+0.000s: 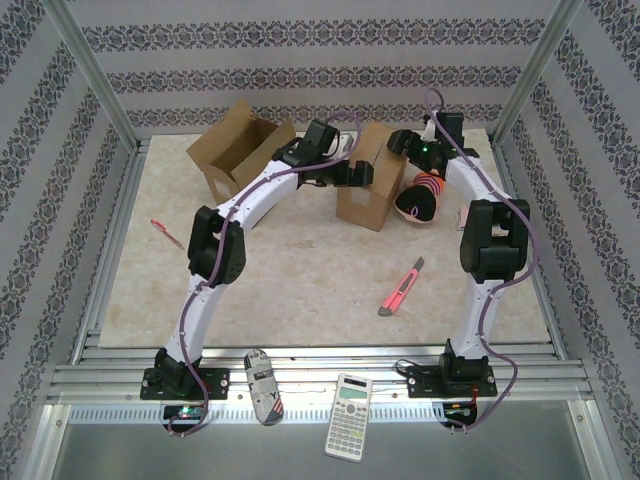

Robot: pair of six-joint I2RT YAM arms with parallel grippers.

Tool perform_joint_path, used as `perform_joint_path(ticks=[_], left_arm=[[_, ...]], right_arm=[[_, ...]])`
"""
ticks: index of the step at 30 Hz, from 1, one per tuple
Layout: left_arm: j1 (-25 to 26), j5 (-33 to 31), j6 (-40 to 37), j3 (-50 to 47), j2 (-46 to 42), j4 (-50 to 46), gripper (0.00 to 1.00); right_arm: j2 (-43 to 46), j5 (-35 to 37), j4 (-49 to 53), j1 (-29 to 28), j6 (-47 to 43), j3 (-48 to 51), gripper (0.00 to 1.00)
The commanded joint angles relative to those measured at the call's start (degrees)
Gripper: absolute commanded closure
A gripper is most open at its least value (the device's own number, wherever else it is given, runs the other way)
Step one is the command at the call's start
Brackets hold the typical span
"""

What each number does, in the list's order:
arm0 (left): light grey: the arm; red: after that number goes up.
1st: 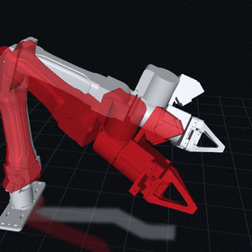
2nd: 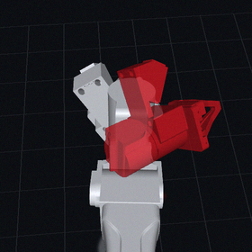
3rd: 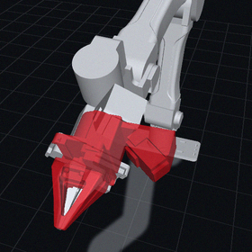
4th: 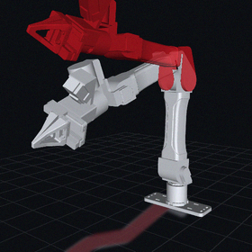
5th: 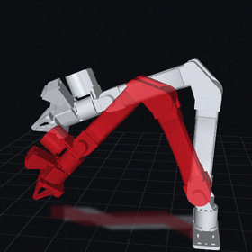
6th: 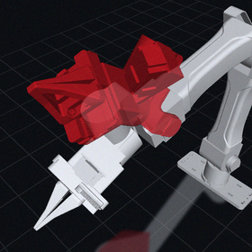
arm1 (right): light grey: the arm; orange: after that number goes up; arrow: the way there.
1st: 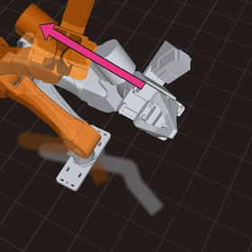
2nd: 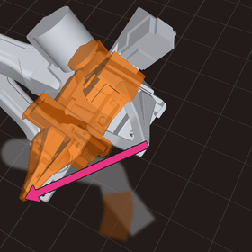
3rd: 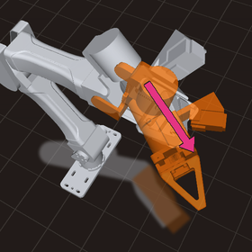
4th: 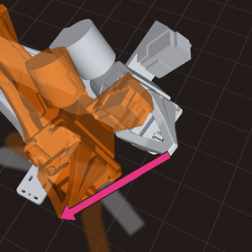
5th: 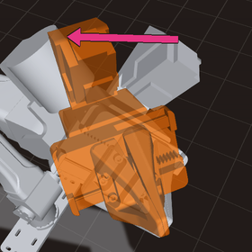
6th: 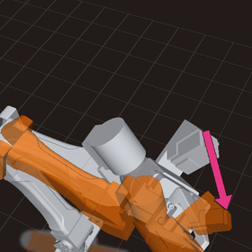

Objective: Unpack the express box

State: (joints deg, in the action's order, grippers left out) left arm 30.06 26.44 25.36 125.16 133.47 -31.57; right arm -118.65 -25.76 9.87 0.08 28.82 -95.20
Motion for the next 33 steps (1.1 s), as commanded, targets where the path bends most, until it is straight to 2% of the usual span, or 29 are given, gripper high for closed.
perform_joint_path(ticks=[1,10,20,25,33], left_arm=[[0.96,-1.22,-1.68,-7.35,-7.7,2.86,0.0],[0.96,-2.36,0.14,-31.66,-24.03,12.1,0.0],[1.82,-0.06,5.27,-51.48,-36.71,19.72,0.0],[3.35,-0.95,7.09,-59.32,-43.61,21.49,0.0],[7.69,-2.92,9.73,-66.99,-50.0,22.85,0.0]], right_arm=[[0.99,-3.25,0.57,-2.47,1.3,2.93,0.25],[4.55,-5.43,-1.37,-8.05,1.95,9.62,0.28],[9.68,-8.24,-2.27,-16.12,-0.86,17.98,0.28],[11.07,-11.33,-1.11,-19.88,-3.82,19.86,0.29],[10.81,-14.27,2.69,-24.74,-10.38,19.16,0.29]])
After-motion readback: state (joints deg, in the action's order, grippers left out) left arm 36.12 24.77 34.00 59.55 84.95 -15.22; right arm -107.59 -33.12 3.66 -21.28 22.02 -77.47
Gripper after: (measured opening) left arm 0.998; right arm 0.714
